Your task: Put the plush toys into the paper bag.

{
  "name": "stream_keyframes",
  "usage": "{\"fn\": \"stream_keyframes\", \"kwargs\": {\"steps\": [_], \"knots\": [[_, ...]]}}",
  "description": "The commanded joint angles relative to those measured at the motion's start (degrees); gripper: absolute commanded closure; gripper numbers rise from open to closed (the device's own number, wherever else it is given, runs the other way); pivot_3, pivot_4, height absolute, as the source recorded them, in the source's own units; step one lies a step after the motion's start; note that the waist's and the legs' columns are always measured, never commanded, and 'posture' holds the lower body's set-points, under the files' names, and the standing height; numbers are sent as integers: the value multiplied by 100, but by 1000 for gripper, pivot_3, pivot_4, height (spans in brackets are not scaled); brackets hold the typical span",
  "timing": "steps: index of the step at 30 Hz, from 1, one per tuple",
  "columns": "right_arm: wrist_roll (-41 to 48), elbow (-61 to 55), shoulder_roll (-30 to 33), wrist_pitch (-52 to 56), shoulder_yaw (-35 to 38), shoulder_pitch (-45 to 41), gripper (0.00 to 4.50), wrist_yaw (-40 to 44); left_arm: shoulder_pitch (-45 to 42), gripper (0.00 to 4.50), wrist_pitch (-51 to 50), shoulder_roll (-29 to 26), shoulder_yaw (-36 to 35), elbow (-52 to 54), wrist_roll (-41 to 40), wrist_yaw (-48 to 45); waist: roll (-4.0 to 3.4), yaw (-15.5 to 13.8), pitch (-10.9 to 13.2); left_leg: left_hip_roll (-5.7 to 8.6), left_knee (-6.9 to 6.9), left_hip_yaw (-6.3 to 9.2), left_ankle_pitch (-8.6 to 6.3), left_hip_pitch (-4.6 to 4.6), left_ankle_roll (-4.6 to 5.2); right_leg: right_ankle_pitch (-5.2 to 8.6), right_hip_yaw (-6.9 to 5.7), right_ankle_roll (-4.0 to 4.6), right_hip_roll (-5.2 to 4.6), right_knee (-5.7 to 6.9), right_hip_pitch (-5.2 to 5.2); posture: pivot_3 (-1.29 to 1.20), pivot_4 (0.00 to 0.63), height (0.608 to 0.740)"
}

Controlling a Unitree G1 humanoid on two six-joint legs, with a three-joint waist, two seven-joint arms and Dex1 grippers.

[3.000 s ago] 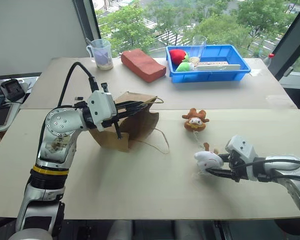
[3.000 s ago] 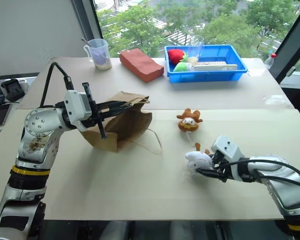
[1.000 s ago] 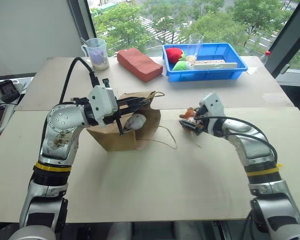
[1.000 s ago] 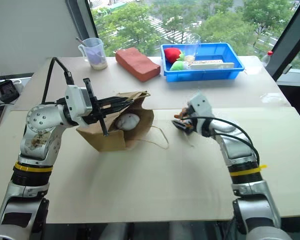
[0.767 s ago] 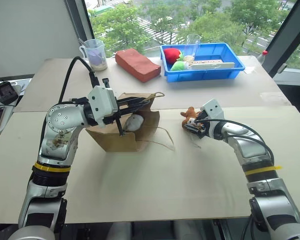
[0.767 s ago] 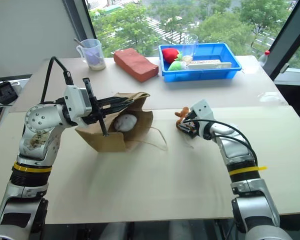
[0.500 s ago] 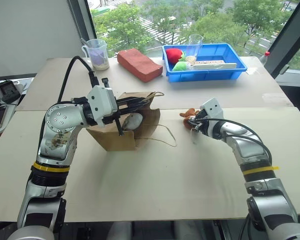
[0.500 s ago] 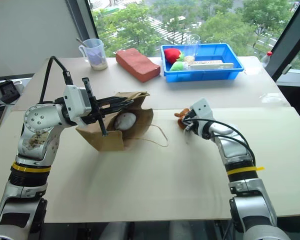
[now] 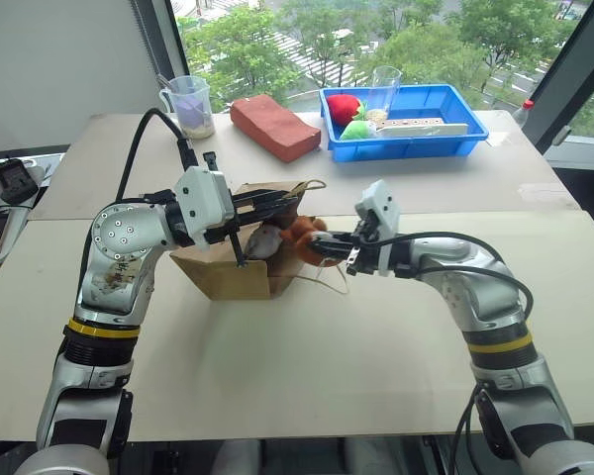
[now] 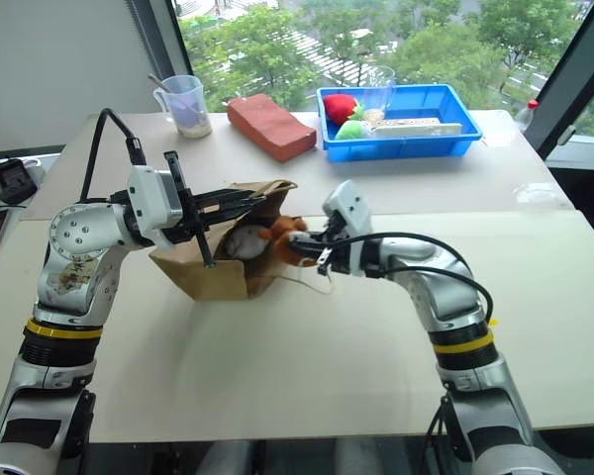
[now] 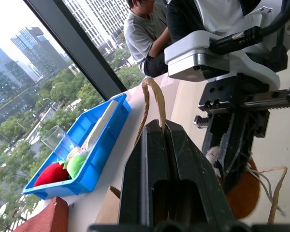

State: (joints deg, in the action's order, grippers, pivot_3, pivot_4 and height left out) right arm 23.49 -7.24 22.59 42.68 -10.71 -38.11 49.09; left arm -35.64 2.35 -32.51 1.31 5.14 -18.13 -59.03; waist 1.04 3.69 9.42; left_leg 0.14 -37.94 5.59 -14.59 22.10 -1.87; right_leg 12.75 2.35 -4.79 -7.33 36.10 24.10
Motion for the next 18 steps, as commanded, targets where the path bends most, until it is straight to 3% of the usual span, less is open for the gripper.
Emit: {"fn": "stream_keyframes", "kwargs": {"steps": [1, 6, 11, 13, 18], "knots": [[-175, 475, -578, -378, -204, -422, 4408, -234, -106, 4500, 59, 55, 23, 150, -68, 8, 0, 21, 0, 0, 0, 0, 0, 0, -1, 0, 0, 0, 0, 1, 2, 0, 150, 740], [-703, 2095, -1598, -1434, -154, -1044, 4408, -910, -83, 4500, 49, 129, 80, 227, -67, 6, -1, 46, 0, -1, 1, 0, 3, -6, -6, 0, 0, 0, 0, 6, 6, 0, 150, 740], [-1065, 3263, -2046, -2246, -37, -1230, 4408, -1247, -53, 4500, 36, 138, 77, 270, -82, 1, -1, 32, 0, 0, 6, 2, 21, -3, -36, 0, -2, 0, 0, 7, 7, 0, 150, 740], [-1106, 3486, -2102, -2397, 18, -1217, 3371, -1268, -28, 4500, 22, 134, 75, 308, -95, 7, -1, 35, 0, 0, 8, 2, 23, -1, -40, 0, -2, 0, 0, 6, 10, 0, 150, 740], [-1090, 3261, -2004, -2320, -15, -1007, 1646, -971, -5, 4500, 23, 111, 46, 301, -95, 20, -1, 47, 0, 0, 9, 2, 21, -4, -37, 0, -1, 0, 0, 10, 9, 0, 150, 740]]}}
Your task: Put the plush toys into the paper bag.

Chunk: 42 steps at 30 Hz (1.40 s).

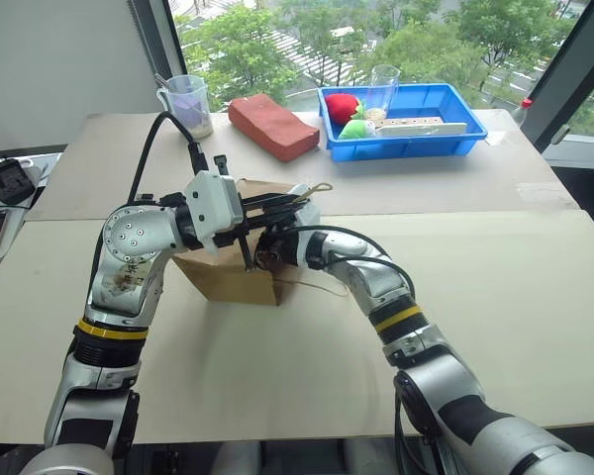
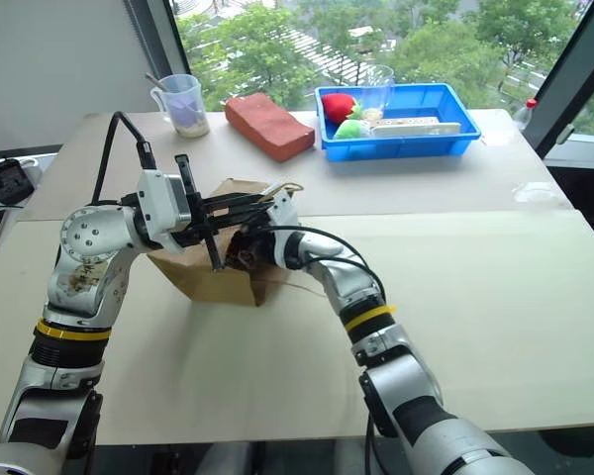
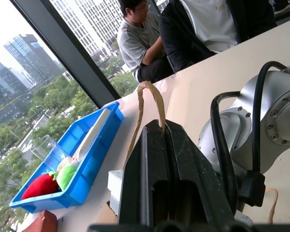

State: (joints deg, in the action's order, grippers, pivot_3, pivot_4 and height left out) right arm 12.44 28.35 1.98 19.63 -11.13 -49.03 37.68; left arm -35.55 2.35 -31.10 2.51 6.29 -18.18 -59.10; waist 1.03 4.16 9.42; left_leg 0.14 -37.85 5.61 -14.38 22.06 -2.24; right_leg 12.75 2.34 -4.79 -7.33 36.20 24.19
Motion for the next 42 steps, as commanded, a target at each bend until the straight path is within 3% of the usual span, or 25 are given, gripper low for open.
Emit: {"fn": "stream_keyframes", "kwargs": {"steps": [1, 5, 16, 26, 30, 39, 42], "knots": [[24, -383, 87, 23, 26, 122, 1280, 212, -17, 4500, 24, -32, -78, 178, -89, 27, 0, -1, 0, 0, 0, 0, -1, -2, 2, 0, 0, 0, 0, 2, -1, 0, 150, 740], [178, -1201, 470, 435, 61, 387, 38, 512, -84, 4500, 19, -34, -116, 58, -77, 52, 0, -14, 0, 0, 0, 0, -14, -1, 25, 0, 0, 0, 0, 3, -2, 0, 150, 740], [852, -3766, 2310, 1993, 17, 1402, 38, 1608, -140, 4500, -34, -2, -167, -147, -102, 108, 1, -24, 0, 1, -1, 1, -20, 2, 34, 0, -1, 0, 0, -5, -4, 0, 150, 740], [-38, -3366, 2650, 1146, -705, 1760, 38, 1597, -173, 4500, -25, 8, -130, -149, -99, 67, 2, -33, 0, 1, -5, -2, -19, 0, 34, 0, 1, 0, 0, -10, -6, 0, 150, 740], [-205, -3119, 2607, 914, -685, 1774, 1123, 1497, -191, 4500, -29, -7, -138, -151, -84, 75, 2, -67, 0, 1, -5, -2, -18, 4, 32, 0, 1, 0, 0, -10, -7, 0, 150, 740], [-107, -3292, 2534, 687, -209, 1852, 4311, 1140, -263, 4500, -74, 7, -140, -163, -56, 143, 2, -68, 0, 1, -5, -2, -18, 3, 32, 0, 0, 0, 0, -12, -7, 0, 150, 740], [302, -3980, 2568, 1082, 492, 1846, 4459, 827, -548, 4500, -142, 93, -104, -465, 26, 242, 3, -123, 1, 1, -6, -1, -18, 8, 31, 0, 0, 0, 0, -11, -5, 0, 150, 740]]}}
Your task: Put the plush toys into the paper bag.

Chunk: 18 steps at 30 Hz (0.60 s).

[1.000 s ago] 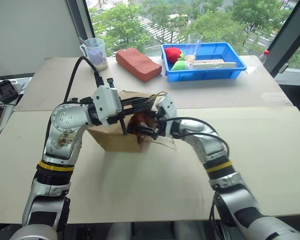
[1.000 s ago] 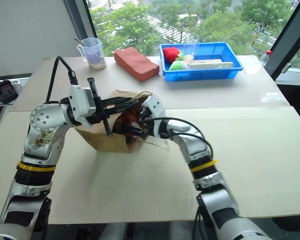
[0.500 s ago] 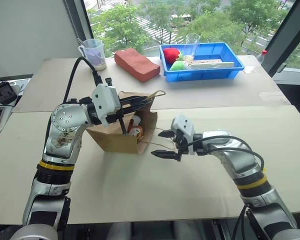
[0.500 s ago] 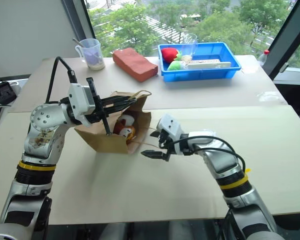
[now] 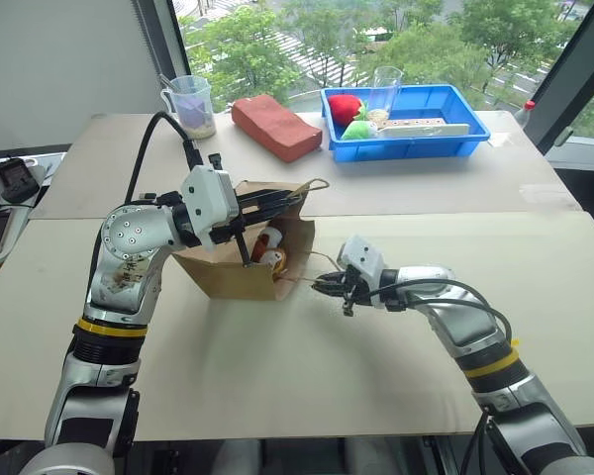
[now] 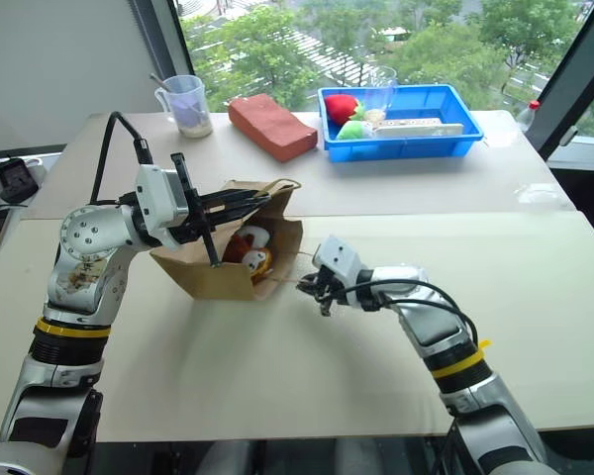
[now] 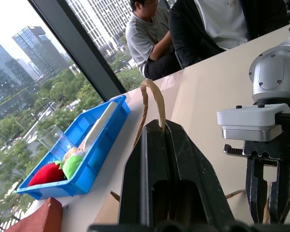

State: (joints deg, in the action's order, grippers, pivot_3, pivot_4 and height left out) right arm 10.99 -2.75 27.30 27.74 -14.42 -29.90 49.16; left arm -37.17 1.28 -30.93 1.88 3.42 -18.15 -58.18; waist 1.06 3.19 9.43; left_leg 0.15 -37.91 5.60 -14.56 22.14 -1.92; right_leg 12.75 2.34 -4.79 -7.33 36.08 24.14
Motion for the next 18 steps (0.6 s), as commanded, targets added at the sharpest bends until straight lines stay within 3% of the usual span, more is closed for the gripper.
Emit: {"fn": "stream_keyframes", "kwargs": {"steps": [1, 3, 9, 13, 18], "knots": [[595, -1187, 66, 469, 1083, -67, 4459, -463, -513, 4500, -48, 118, -18, -352, 87, 203, 0, -59, 0, 0, -2, 0, 0, 0, 0, 0, 0, 0, 0, 0, -2, 0, 150, 740], [910, -1961, 163, 912, 1555, 30, 4459, -707, -878, 4500, 86, 288, 70, -924, 267, 294, 0, -108, 0, 2, -6, 3, 0, 4, 0, 0, -2, 0, 0, 0, -2, 0, 150, 740], [1219, -3543, 477, 2006, 1942, 38, 4459, -1424, -2245, 4500, 557, 983, 33, -2943, 320, 191, 3, -167, 0, 3, -13, 5, -1, 10, 2, 0, -8, 0, 0, -4, -6, 0, 150, 740], [1438, -4103, 511, 2728, 1781, -86, 4459, -1776, -2628, 4500, 754, 999, 27, -3815, 285, -395, 2, -73, 0, 3, -17, 4, -3, 12, 6, 0, -7, 0, 0, -3, -4, 0, 150, 740], [1556, -4067, 262, 3171, 1190, -187, 4459, -2060, -2523, 4500, 505, 862, 160, -4032, 290, -1155, 1, -19, 0, 3, -14, 5, -8, 9, 14, 0, -7, 0, 0, 3, 0, 0, 150, 740]]}}
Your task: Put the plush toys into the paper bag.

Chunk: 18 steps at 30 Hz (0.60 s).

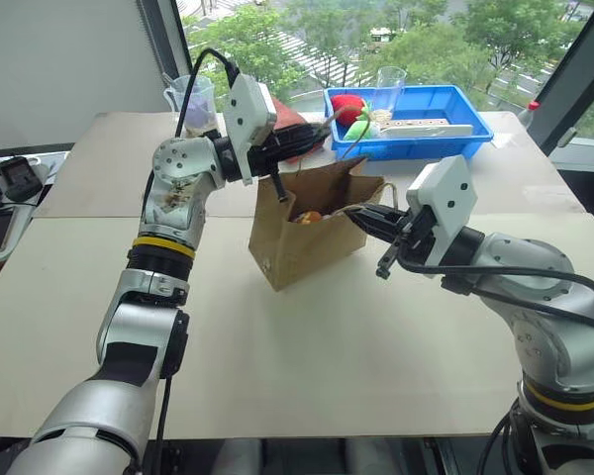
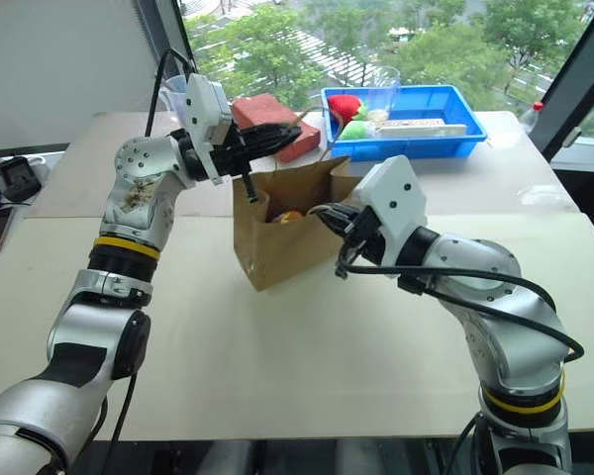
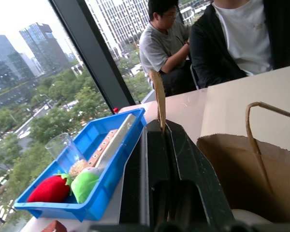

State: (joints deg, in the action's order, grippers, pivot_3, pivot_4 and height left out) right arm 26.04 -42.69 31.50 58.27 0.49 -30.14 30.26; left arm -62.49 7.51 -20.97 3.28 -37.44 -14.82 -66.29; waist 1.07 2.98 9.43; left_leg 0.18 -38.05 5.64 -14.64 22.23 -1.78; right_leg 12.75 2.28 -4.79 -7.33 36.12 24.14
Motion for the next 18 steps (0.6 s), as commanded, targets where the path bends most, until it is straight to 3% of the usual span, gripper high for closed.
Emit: {"fn": "stream_keyframes", "kwargs": {"steps": [1, 6, 9, 12, 16, 18], "knots": [[4, 56, -242, 114, -436, -241, 4459, -232, 72, 4500, -216, -156, 51, 73, -20, -419, 0, 13, 0, 0, 0, 0, 0, 1, 0, 0, 0, 0, 0, 0, 0, 0, 150, 740], [-349, 818, -436, -236, -864, -624, 4459, -349, 383, 4500, -487, -193, -6, 403, -30, -370, 0, 18, 0, 0, -4, 4, 3, 1, -5, 0, 0, 0, 0, 2, -2, 0, 150, 740], [-495, 1144, -319, -652, -917, -722, 4500, -163, 660, 3604, -1250, -334, -218, 1311, -435, -300, 0, -4, 0, 0, -4, 8, 3, 4, -6, 0, -1, 0, 0, 2, 1, 0, 150, 740], [-531, 1328, -222, -949, -835, -711, 4500, 8, 1102, 2178, -2054, -648, -430, 2468, -756, -54, -1, 46, 0, 0, 0, 10, 4, 5, -8, 0, -2, -1, 0, 2, 6, 0, 150, 740], [-466, 1496, -53, -1125, -737, -727, 3241, 276, 1940, 243, -3103, -1191, -953, 3963, -1232, 480, -2, 123, 0, -2, 6, 11, 4, 2, -7, 0, -1, -1, 0, 2, 7, 0, 150, 740], [-442, 1566, 7, -1188, -726, -739, 2514, 400, 2484, 0, -3373, -1478, -1163, 4392, -1332, 612, -2, 127, 0, -2, 10, 10, 3, -6, -5, 0, 2, -1, 0, 6, 6, 0, 150, 740]]}}
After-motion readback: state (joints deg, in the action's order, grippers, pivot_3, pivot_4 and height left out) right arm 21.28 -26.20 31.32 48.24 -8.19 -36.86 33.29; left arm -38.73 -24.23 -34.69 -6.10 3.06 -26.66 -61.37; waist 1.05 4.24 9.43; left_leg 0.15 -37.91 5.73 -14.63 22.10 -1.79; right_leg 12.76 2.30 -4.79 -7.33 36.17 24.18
